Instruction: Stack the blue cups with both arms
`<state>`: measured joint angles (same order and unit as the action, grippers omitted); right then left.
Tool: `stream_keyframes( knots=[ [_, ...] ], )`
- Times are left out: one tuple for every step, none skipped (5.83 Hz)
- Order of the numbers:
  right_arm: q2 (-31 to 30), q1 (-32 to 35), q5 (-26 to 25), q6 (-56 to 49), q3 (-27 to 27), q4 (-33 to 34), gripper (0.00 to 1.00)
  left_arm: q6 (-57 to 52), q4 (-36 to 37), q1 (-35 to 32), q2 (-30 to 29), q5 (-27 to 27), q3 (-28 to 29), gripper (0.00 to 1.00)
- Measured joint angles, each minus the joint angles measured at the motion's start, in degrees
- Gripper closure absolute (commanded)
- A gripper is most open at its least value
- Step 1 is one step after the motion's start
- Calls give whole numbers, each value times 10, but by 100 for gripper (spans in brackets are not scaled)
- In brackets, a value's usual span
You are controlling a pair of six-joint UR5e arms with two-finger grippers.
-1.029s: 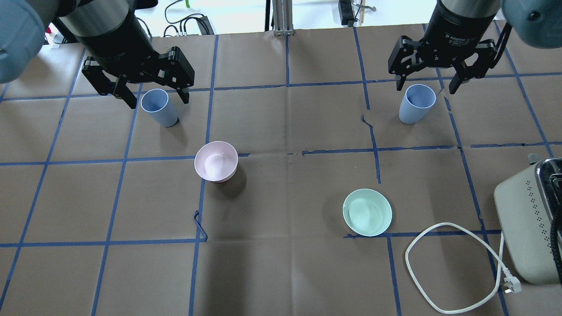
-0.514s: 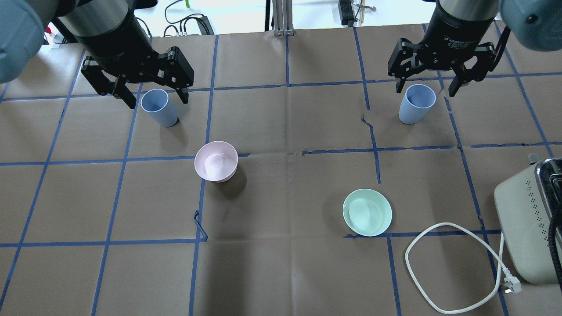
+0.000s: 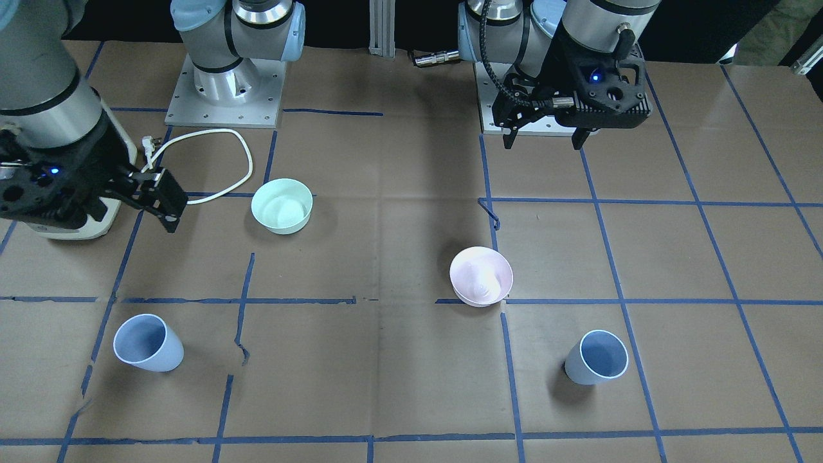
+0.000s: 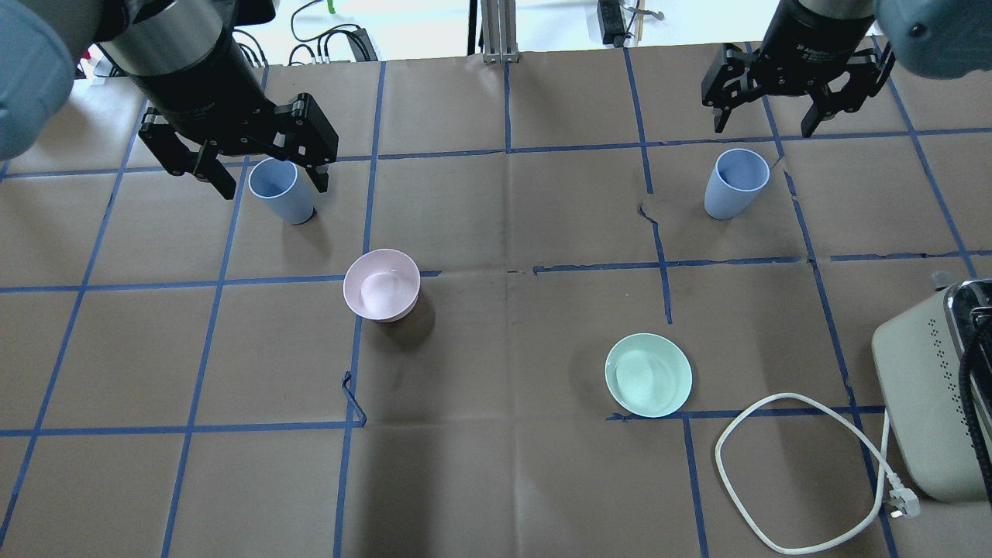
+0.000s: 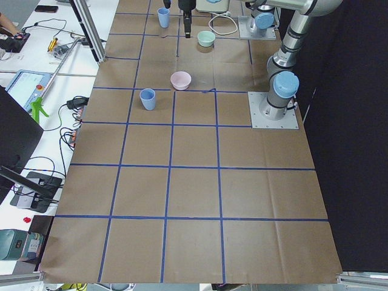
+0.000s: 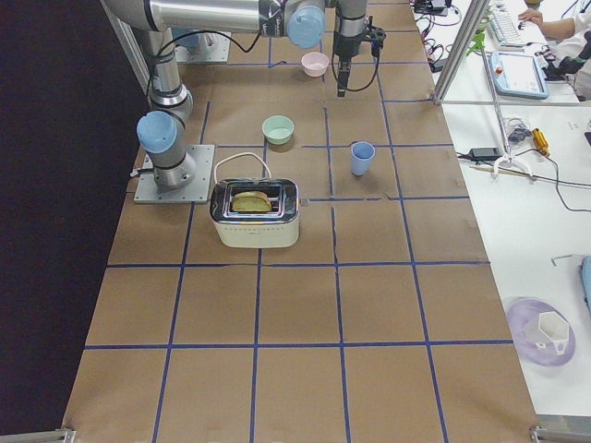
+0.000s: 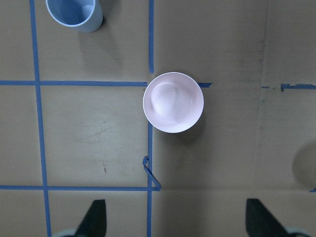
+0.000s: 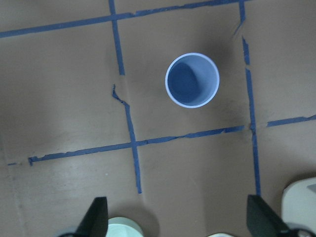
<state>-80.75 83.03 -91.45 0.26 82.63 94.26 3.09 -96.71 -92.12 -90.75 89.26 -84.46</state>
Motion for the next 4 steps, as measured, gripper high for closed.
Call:
stream_keyframes(
  knots=[
    [18,-42,-1,-64,-15,2,0,-26,8,15,-16,-1,-1,2],
    [30,-72,0,-109,-16,6,0,-51,31,28,-45,0,-2,2],
    [45,-85,1,-133,-13,10,0,-69,71,40,-82,1,-1,2],
    [67,-89,2,-139,-10,20,0,-77,118,49,-122,1,5,2]
  ],
)
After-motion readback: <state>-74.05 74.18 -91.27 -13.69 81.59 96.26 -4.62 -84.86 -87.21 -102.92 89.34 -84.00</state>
